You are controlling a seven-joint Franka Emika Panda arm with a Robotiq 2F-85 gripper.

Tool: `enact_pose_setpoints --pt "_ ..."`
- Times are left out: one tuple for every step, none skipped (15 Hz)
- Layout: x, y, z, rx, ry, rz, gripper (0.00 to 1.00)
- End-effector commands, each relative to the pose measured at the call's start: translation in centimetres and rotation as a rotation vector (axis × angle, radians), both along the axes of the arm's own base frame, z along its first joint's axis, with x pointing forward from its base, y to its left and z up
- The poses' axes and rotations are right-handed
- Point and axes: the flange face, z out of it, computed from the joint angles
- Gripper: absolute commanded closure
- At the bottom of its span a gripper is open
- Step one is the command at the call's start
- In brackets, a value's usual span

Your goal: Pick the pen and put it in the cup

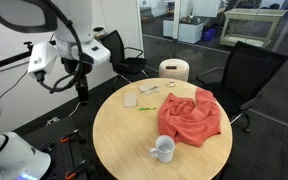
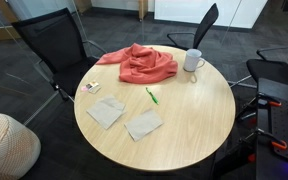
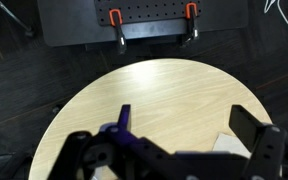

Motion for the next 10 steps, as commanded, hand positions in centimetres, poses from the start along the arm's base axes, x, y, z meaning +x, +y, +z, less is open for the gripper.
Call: enact_pose_setpoints --pt "3.8 2.7 -2.5 -0.055 0.01 -0.04 0.0" --pt "4.9 3.6 -3.3 -0.07 0.008 -0.052 0.0" --pt "5.9 4.1 -4.1 -0.079 0.004 -0.059 0.0" --pt "6.9 4.8 -5.1 -0.079 -0.004 -0.06 0.0" --pt "7.9 5.2 -5.9 -0.078 -0.016 -0.063 0.0" --pt "9.0 5.9 -6.9 -0.071 -0.033 -0.071 0.0" --pt "9.9 6.3 -7.8 -0.068 -0.052 -0.071 0.0" --pt "10.9 6.8 -8.7 -0.069 -0.07 -0.072 0.0" --pt "11.8 7.1 -9.5 -0.071 -0.089 -0.077 0.0" --pt "12.8 7.4 -10.4 -0.072 -0.103 -0.077 0.0"
